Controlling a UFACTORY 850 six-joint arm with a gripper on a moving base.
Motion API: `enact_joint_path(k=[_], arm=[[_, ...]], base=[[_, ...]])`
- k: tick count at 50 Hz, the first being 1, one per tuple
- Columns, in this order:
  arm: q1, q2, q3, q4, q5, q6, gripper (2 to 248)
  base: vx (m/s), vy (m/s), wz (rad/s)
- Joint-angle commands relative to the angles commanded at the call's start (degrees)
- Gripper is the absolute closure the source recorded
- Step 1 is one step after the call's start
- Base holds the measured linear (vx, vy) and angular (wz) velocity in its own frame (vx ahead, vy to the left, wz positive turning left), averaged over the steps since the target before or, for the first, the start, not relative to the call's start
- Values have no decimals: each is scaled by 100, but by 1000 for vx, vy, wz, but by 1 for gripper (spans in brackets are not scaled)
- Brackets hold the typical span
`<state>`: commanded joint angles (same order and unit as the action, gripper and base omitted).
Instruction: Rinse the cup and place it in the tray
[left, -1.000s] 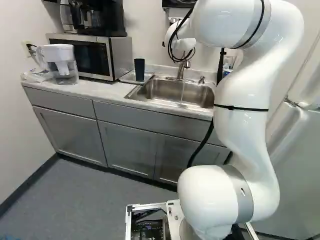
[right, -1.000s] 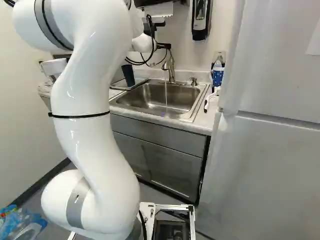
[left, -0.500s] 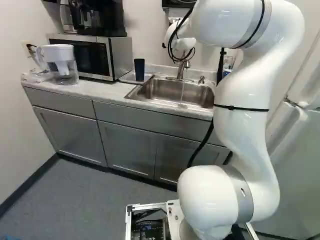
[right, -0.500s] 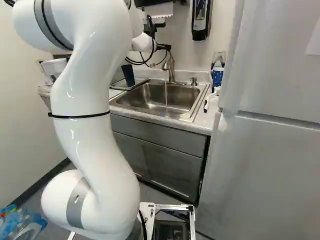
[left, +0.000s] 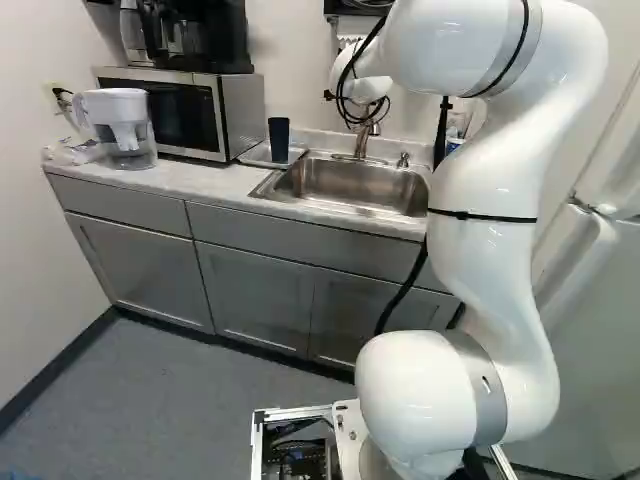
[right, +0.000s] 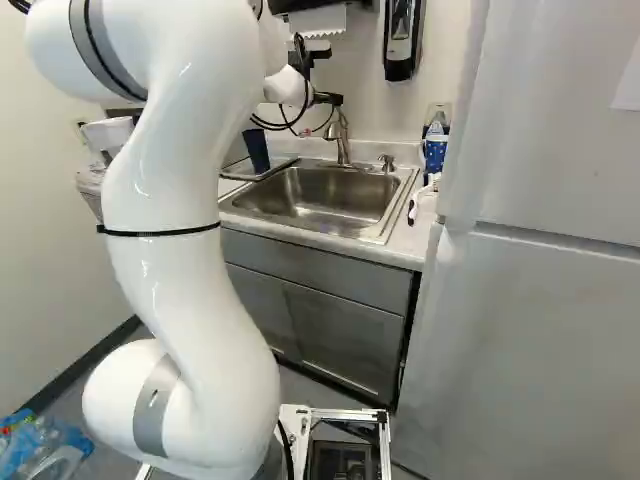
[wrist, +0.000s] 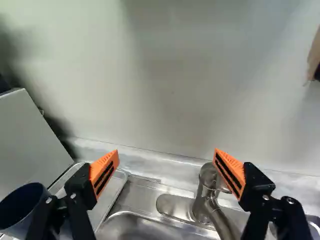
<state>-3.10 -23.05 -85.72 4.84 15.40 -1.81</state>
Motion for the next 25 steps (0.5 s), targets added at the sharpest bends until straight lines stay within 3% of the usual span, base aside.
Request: enact_joint_path(k=[14,25], arm=[[0,0,0,0,31,0,3],[0,0,0,0,349,0,3]], base=[[0,0,0],[0,0,0]])
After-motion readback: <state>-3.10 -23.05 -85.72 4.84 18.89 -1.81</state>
